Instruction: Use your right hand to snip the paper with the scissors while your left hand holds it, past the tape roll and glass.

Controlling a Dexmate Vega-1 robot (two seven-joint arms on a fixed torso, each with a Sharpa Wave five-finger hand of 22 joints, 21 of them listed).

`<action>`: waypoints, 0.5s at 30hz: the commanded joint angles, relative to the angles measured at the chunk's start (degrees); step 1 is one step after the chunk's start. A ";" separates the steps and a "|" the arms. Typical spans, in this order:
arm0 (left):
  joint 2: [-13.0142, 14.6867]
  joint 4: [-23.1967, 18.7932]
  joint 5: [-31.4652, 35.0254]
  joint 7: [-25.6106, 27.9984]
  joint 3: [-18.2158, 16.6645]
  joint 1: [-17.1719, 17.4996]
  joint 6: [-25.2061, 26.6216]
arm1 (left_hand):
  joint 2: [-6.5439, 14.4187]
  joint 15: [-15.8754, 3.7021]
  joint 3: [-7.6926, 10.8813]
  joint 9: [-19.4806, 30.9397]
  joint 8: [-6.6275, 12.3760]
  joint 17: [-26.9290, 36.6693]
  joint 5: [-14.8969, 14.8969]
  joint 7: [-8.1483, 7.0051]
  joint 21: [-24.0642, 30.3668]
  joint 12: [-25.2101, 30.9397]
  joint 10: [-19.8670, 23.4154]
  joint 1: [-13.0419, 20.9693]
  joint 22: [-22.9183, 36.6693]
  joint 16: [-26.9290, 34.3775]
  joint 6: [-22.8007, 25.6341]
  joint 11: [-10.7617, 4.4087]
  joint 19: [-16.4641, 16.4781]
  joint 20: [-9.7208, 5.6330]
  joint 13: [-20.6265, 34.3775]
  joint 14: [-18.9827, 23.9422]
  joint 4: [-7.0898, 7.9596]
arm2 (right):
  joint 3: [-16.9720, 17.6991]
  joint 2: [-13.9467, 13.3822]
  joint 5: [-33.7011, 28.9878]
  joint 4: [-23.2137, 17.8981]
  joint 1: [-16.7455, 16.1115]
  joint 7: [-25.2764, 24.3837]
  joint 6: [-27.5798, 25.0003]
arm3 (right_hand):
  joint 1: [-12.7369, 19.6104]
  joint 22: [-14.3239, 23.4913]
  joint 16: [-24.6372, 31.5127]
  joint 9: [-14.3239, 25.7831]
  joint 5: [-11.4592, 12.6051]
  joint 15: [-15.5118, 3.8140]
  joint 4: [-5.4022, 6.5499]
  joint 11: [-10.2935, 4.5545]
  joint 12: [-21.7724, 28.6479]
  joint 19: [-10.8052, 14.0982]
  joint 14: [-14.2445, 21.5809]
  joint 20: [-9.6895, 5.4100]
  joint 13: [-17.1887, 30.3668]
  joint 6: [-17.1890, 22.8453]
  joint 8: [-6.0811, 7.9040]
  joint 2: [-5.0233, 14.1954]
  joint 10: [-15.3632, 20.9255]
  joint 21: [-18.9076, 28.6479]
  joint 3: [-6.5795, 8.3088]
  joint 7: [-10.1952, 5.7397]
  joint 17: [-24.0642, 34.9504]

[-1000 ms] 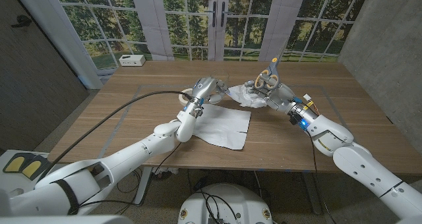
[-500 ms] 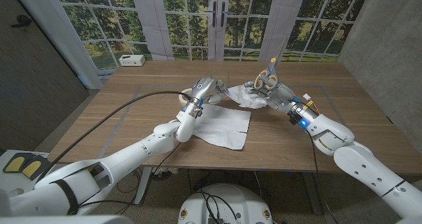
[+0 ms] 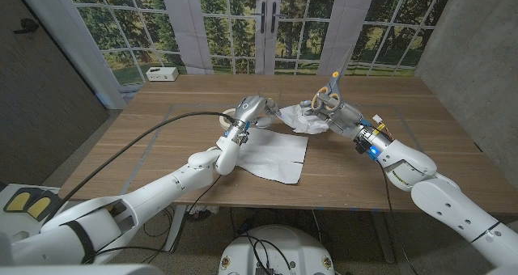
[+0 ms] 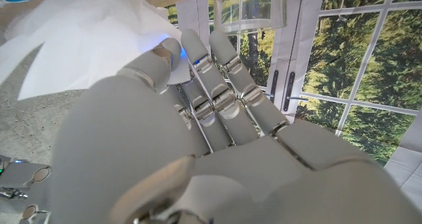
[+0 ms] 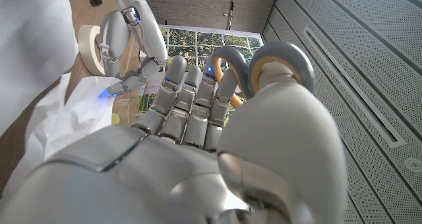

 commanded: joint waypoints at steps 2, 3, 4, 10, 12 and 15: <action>0.65 -1.19 0.27 -0.47 -0.24 0.66 0.58 | -0.01 0.03 0.34 0.06 0.20 0.09 -0.06 -0.30 0.43 0.29 2.22 0.03 -0.03 0.15 0.46 -1.54 -0.26 -1.87 3.20 0.73 -0.02 | -0.06 -0.58 -1.01 -0.40 -0.16 -0.65 0.62 | 4.16 0.26 0.40 -3.96 1.09 -5.38 -0.55 -0.51 0.24 -1.05 -0.10 0.03 -0.01 0.80 -4.23 4.64 -0.37 1.10 -0.35 -2.71 -0.73; 0.71 -1.27 0.29 -0.49 -0.26 0.72 0.59 | -0.02 0.03 0.36 0.02 0.17 0.08 -0.06 -0.30 0.49 0.27 2.22 0.03 -0.04 0.15 0.44 -1.54 -0.28 -1.86 3.19 0.72 -0.02 | -0.05 -0.57 -0.91 -0.41 -0.19 -0.69 0.60 | 4.15 0.29 0.50 -5.11 1.17 -5.68 -0.53 -0.59 0.58 -1.19 -0.01 -0.10 -0.03 1.30 -5.38 4.97 0.17 1.32 -0.53 -3.40 -0.96; 0.77 -1.34 0.32 -0.52 -0.28 0.76 0.58 | -0.02 0.03 0.39 -0.01 0.16 0.08 -0.06 -0.26 0.56 0.31 2.26 0.02 -0.05 0.14 0.47 -1.54 -0.30 -1.86 3.22 0.71 -0.02 | 0.02 -0.56 -0.89 -0.48 -0.34 -0.83 0.68 | 4.13 0.29 0.51 -5.39 1.18 -5.70 -0.52 -0.65 0.62 -1.23 -0.03 -0.13 -0.04 1.45 -5.64 5.03 0.19 1.37 -0.58 -3.53 -1.02; 0.95 -1.66 0.65 -0.70 -0.29 0.89 0.71 | -0.05 0.02 0.46 0.04 0.19 0.07 -0.07 -0.32 0.79 0.20 2.21 0.02 -0.07 0.15 0.49 -1.55 -0.41 -1.84 3.14 0.74 -0.04 | 0.16 -0.90 -0.62 -0.68 -0.71 -0.84 0.51 | 4.53 0.38 0.69 -9.72 1.27 -5.82 -0.57 -0.10 0.92 -1.97 -0.55 -0.20 -0.13 2.34 -10.34 6.72 -0.12 2.17 -0.81 -4.42 -1.66; 0.94 -1.73 0.87 -0.64 -0.25 0.89 0.76 | -0.04 0.03 0.48 0.06 0.19 0.08 -0.06 -0.27 0.85 0.22 2.23 0.00 -0.08 0.16 0.45 -1.55 -0.45 -1.83 3.17 0.76 -0.03 | 0.20 -0.99 -0.54 -0.59 -0.78 -0.54 0.61 | 5.22 0.48 1.02 -13.81 1.08 -5.37 -0.74 0.55 0.71 -2.65 -1.20 -0.14 -0.18 2.24 -15.33 8.30 -1.55 3.08 -0.67 -5.00 -1.93; 0.93 -1.78 1.00 -0.75 -0.21 0.85 0.77 | -0.07 0.02 0.52 0.09 0.22 0.09 -0.07 -0.36 1.04 0.21 2.24 -0.01 -0.11 0.18 0.48 -1.54 -0.53 -1.82 3.19 0.78 -0.04 | 0.40 -1.13 -0.32 -0.70 -1.04 -0.54 0.58 | 4.92 0.55 1.04 -15.55 0.48 -4.19 -0.07 0.62 0.48 -3.89 -2.85 0.09 -0.17 1.83 -19.23 9.95 -2.94 3.77 -0.49 -5.07 -2.00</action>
